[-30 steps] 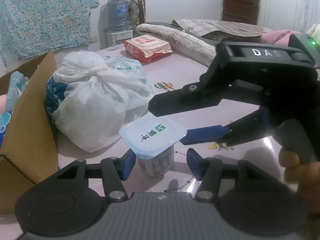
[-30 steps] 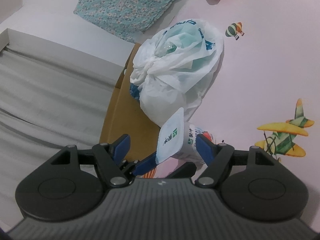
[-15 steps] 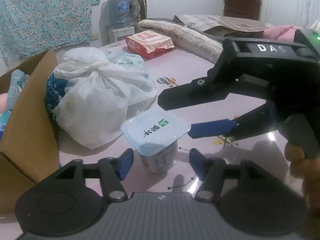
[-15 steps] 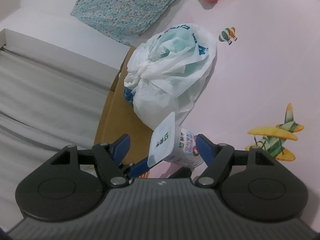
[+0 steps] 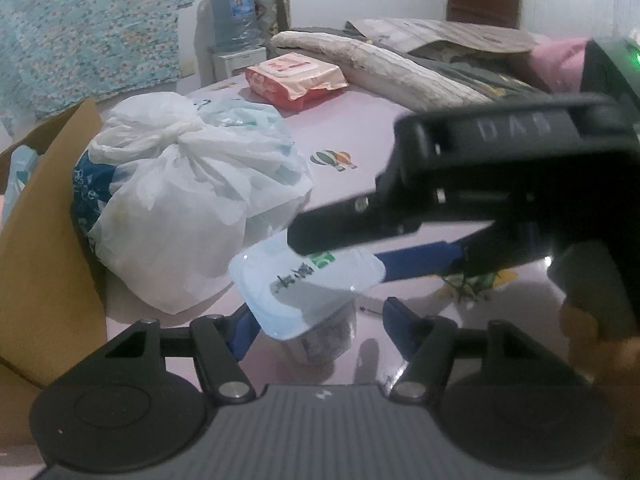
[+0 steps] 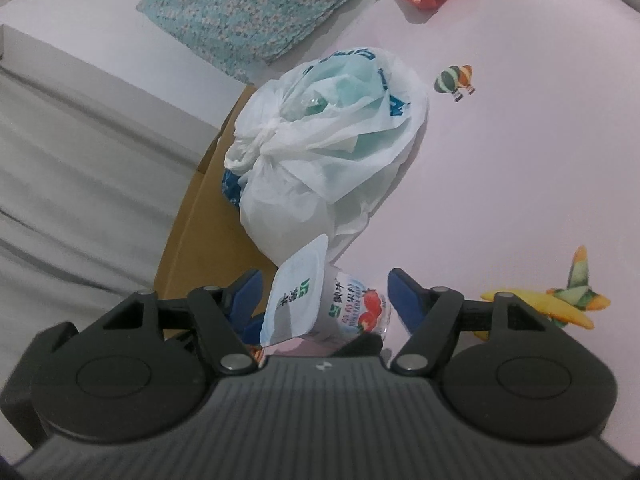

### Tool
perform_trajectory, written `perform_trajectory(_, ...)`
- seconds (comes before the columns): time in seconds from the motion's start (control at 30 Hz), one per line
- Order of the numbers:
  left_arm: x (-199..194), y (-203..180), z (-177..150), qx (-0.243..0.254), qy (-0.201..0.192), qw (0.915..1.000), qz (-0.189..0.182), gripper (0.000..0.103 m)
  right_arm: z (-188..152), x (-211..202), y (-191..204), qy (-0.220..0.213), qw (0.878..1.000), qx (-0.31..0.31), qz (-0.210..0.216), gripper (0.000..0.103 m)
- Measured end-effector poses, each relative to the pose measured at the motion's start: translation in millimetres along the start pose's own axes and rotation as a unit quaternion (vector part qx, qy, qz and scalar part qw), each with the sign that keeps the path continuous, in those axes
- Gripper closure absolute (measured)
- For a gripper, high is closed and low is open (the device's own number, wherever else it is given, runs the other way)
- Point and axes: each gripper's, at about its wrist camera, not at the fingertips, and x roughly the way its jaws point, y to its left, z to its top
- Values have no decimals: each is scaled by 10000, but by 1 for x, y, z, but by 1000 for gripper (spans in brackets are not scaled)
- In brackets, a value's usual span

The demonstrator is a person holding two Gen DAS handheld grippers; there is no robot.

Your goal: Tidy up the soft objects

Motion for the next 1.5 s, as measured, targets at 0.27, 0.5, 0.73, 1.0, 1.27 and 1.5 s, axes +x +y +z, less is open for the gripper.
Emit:
perform_trajectory(0.27, -1, 5, 4, -211, -130, 9997, 20, 45, 3, 10, 6, 70, 9997, -211, -33, 57)
perform_trajectory(0.5, -1, 7, 7, -291, -165, 9994, 55, 50, 4, 10, 10, 68, 9993, -339, -165, 66)
perform_trajectory(0.73, -6, 7, 9, -353, -195, 9992, 26, 51, 4, 5, 17, 83, 9991, -360, -222, 66)
perform_trajectory(1.0, -24, 6, 13, -361, -361, 9987, 57, 51, 6, -6, 34, 17, 9985, -505, -208, 66)
perform_trajectory(1.27, -54, 8, 17, -399, -655, 9969, 163, 51, 8, -17, 64, -71, 9968, -790, -125, 66)
perform_trajectory(1.5, -99, 28, 31, -567, -1164, 9901, 545, 51, 19, -18, 125, -131, 9905, -1359, 183, 66)
